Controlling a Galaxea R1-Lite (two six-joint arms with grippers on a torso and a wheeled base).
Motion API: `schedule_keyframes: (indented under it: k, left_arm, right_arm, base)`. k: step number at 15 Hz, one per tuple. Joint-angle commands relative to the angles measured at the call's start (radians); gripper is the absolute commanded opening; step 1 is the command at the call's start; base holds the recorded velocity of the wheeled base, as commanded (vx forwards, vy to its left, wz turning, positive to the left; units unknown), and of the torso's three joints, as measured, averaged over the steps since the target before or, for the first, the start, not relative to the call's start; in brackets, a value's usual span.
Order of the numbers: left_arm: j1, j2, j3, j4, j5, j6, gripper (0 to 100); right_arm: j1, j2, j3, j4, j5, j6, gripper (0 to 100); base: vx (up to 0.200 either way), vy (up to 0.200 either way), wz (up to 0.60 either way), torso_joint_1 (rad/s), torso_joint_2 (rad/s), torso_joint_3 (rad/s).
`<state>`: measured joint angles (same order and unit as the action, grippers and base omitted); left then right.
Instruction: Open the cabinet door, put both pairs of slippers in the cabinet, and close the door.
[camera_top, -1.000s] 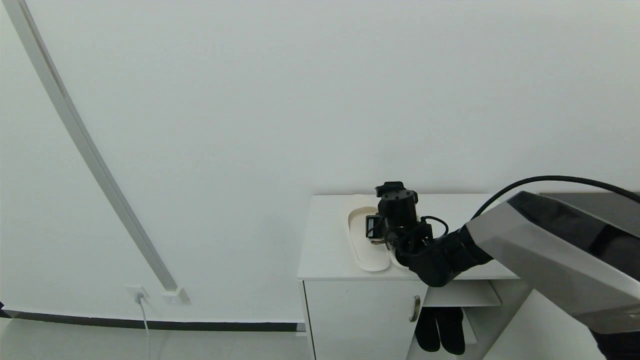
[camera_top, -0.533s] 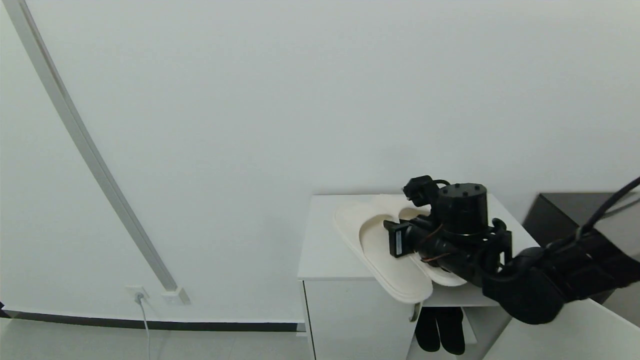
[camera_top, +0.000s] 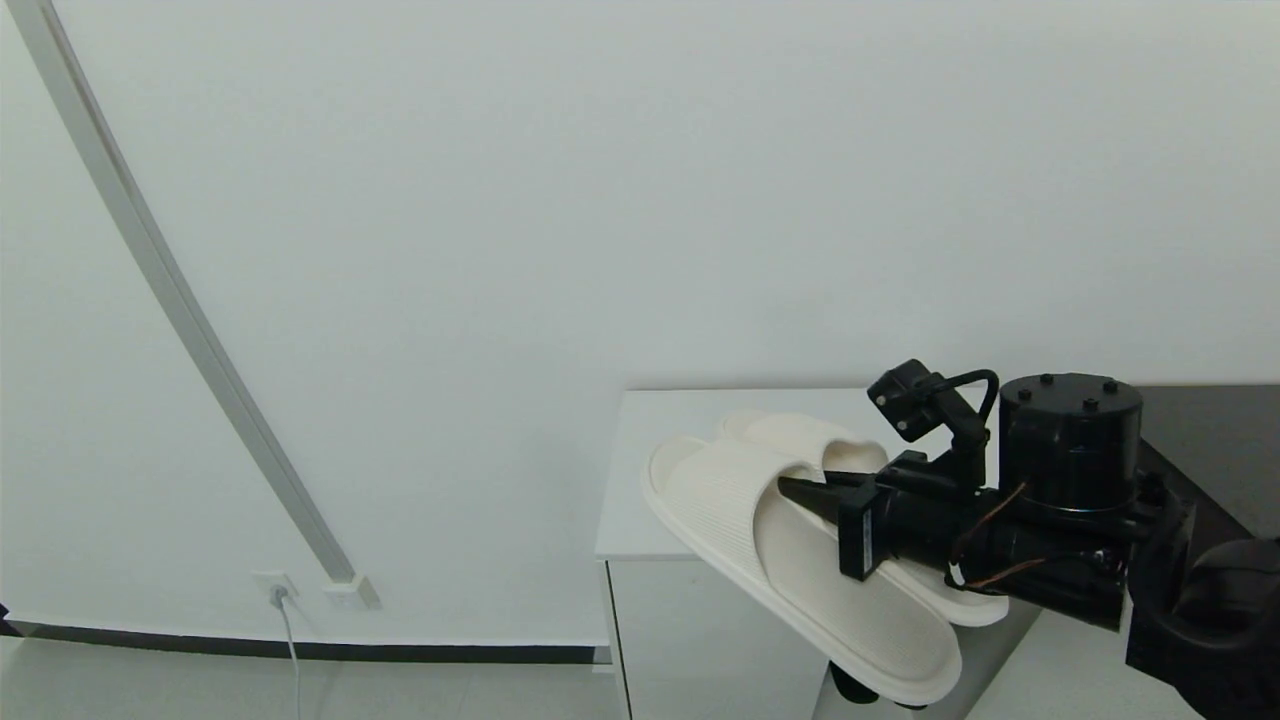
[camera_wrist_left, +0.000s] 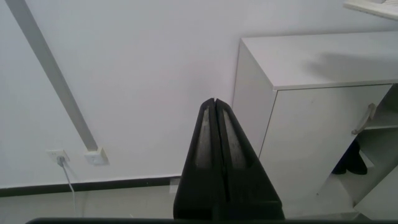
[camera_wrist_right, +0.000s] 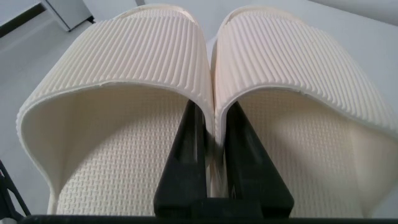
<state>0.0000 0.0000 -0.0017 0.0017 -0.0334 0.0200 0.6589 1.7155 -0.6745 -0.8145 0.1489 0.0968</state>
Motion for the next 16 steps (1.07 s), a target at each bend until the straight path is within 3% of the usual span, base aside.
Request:
schedule_keyframes:
  k: [1,5,16]
  left_arm:
    - [0.0,0.002,0.0,0.0,0.0,0.0,0]
    - [0.0,0.0,0.0,0.0,0.0,0.0,0]
    - [0.0,0.002,0.0,0.0,0.0,-0.002,0]
  right_arm:
    - [0.002,-0.01,0.001,0.0,-0.002,0.0,0]
    - [0.01,0.013,-0.01,-0.002,-0.006,0.0,0]
    - [0.013,0.041,-0.013,-0.002,-0.026,0.0,0]
  base:
    - [0.0,0.0,0.0,0.0,0.0,0.0]
    - [0.0,0.0,0.0,0.0,0.0,0.0]
    - [-0.182,0.0,0.0,0.0,0.0,0.003]
